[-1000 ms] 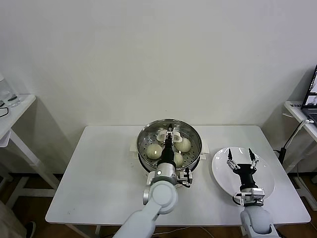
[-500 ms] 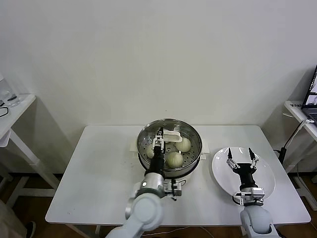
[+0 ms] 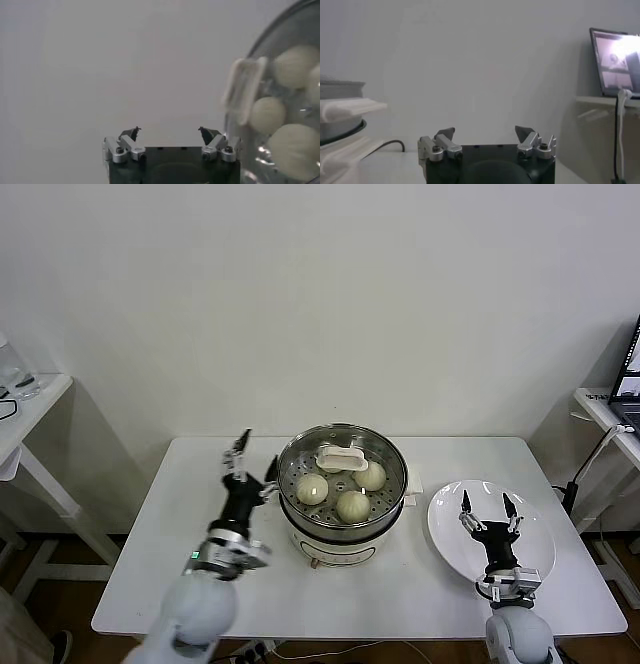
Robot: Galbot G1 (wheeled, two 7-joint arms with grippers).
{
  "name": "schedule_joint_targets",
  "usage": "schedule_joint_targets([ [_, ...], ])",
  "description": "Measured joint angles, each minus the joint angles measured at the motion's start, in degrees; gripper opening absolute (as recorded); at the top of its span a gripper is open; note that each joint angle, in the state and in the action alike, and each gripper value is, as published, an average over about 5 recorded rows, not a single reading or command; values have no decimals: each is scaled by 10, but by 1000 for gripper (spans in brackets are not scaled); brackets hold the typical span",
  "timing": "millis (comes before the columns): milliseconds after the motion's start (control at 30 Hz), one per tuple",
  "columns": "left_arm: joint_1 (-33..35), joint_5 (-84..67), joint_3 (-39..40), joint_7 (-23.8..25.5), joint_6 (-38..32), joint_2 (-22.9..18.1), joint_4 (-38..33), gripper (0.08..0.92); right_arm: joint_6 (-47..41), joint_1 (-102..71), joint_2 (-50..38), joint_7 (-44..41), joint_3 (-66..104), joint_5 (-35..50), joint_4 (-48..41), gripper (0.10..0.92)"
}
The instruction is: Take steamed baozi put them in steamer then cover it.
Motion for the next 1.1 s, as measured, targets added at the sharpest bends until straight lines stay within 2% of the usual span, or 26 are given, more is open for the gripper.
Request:
schedule_joint_targets([
  [233, 24, -229, -102, 13, -130, 16, 86, 823, -16, -19, 2, 3, 1, 17, 14, 823],
  [500, 57, -366, -160, 41, -231, 17, 144, 823, -22, -38, 6, 1, 5, 22, 25, 823],
  [800, 74, -432, -183, 55, -284, 16, 178, 823, -16, -50, 6, -4, 5, 21, 27, 823],
  [1100, 88, -457, -188, 61, -306, 13, 182, 823, -3, -58, 7, -10, 7, 15, 26, 823],
])
